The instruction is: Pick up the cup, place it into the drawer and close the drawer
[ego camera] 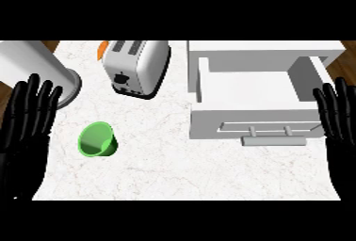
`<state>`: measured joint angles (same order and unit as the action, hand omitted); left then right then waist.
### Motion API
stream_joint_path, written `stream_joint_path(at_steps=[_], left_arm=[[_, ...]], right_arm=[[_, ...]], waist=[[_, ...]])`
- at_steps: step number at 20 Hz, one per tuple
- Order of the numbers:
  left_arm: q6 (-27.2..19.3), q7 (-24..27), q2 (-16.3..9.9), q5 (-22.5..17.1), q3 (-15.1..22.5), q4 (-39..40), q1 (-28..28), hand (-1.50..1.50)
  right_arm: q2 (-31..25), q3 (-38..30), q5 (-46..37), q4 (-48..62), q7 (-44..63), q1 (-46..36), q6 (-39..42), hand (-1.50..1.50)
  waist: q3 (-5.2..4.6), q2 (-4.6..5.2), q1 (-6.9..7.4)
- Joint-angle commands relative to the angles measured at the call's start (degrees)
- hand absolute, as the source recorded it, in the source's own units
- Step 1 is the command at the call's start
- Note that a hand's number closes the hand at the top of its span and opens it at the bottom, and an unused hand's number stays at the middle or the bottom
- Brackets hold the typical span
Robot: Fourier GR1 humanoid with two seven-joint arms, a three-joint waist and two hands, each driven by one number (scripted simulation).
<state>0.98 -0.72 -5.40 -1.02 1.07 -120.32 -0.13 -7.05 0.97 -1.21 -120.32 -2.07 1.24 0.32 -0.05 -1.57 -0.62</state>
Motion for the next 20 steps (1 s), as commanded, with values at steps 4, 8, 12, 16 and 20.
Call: stream_joint_path(at_steps=[4, 8, 12, 16, 20], left_arm=[[16.9, 2.7, -7.7, -16.7, -2.3, 0.1, 1.2, -1.50], [22.6, -1.4, -7.4, -29.6, -0.8, 6.4, 4.6, -1.50], [28.2, -2.6, -12.6, -37.5, -6.8, 12.9, 2.9, -1.50], [33.4, -1.6, -14.4, -40.9, -10.5, 17.8, 4.1, -1.50], [36.4, 2.0, -13.6, -34.9, -12.3, 25.5, 3.1, -1.50]], right_arm=[[1.2, -1.6, 1.2, 0.9, 0.0, -0.5, -1.0, -1.50], [-1.4, 0.2, -0.7, 1.0, 4.2, -0.4, 1.1, -1.50], [-2.4, -0.9, -0.6, 2.7, 3.9, -2.8, 2.1, -1.50], [-3.0, -4.0, 2.5, 2.2, 3.5, -0.8, 3.9, -1.50], [-2.3, -3.7, 1.5, 3.5, 3.0, -2.3, 4.0, -1.50]], waist=[[-0.03, 1.59, 0.61], [-0.13, 1.86, 0.43], [0.00, 1.70, 0.52], [0.03, 1.59, 0.45], [0.03, 1.60, 0.56]])
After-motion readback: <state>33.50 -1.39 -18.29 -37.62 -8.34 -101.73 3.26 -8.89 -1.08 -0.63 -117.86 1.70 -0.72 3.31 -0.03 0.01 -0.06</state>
